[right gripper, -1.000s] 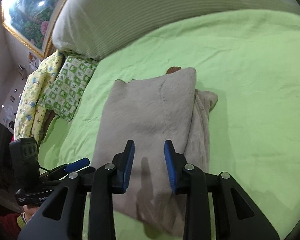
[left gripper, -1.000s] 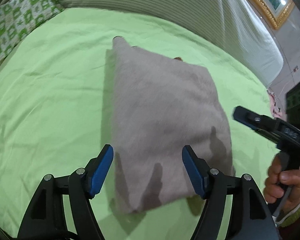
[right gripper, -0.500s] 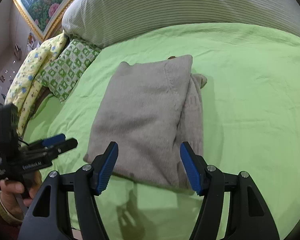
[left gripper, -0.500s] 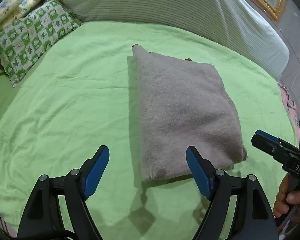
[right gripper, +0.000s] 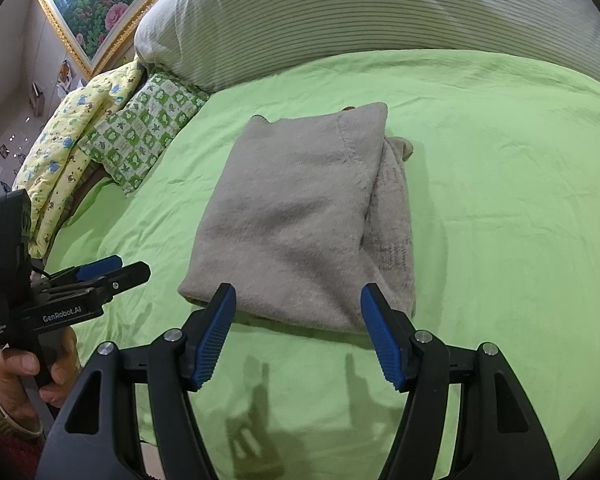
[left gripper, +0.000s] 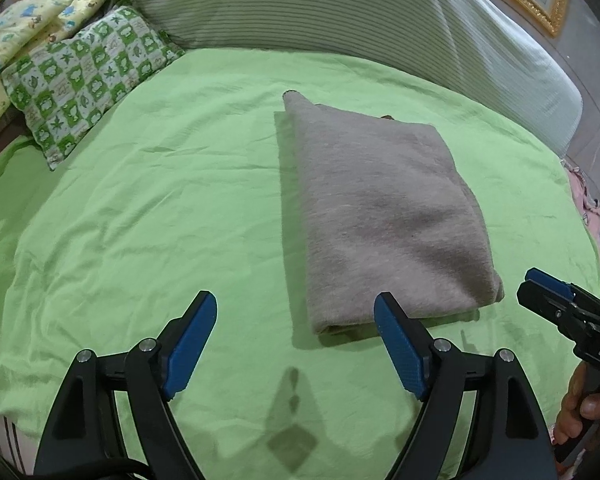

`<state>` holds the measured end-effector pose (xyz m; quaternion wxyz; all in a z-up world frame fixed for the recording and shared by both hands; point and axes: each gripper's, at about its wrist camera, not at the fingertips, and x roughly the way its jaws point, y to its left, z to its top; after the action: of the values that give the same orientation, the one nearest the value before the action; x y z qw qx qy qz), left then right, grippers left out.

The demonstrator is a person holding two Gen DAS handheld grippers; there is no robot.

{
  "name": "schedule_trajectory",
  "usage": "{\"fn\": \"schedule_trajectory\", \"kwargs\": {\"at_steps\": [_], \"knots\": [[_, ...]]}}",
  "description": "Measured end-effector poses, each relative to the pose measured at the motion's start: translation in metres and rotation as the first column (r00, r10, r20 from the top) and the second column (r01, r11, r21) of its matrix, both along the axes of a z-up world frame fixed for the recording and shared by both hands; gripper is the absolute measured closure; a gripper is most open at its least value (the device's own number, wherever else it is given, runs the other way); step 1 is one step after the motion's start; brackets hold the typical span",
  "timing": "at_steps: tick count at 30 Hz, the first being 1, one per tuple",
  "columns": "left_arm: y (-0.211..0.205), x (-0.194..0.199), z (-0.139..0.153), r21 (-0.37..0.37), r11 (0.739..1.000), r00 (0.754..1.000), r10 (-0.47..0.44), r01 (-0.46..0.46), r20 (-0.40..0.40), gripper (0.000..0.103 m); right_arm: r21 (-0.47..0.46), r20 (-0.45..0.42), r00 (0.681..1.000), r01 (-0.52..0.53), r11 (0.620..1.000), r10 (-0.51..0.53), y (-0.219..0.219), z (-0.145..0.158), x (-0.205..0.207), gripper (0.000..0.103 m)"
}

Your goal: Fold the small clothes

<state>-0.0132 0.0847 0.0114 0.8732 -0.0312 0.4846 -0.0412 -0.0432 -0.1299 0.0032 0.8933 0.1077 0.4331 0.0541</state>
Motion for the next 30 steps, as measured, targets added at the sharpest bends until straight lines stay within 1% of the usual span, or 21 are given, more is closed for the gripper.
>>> {"fn": "schedule_trajectory", "kwargs": {"at_steps": [7,18,27,30], "knots": [[0.003,-0.010,0.007,0.049,0.998,0.999,0.024,-0.025,0.025,0.020,-0.009,0.003,1.000,-0.017,1.000,0.017,0.009,0.003,-0.004,0.030],[-0.002,-0.018,0.023,0.111,0.993,0.995,0.040,-0.050,0.087,0.018,-0.025,0.006,0.999,-0.040,0.999,0.040,0.017,0.006,-0.006,0.026],[-0.005,-0.018,0.025,0.116,0.992,0.995,0.038,-0.048,0.091,0.017,-0.016,0.001,1.000,-0.024,1.000,0.024,0.010,0.004,-0.007,0.024],[-0.007,-0.019,0.023,0.103,0.993,0.996,0.042,-0.050,0.078,0.016,-0.019,0.003,1.000,-0.006,1.000,0.006,0.005,0.004,-0.008,0.024]]}}
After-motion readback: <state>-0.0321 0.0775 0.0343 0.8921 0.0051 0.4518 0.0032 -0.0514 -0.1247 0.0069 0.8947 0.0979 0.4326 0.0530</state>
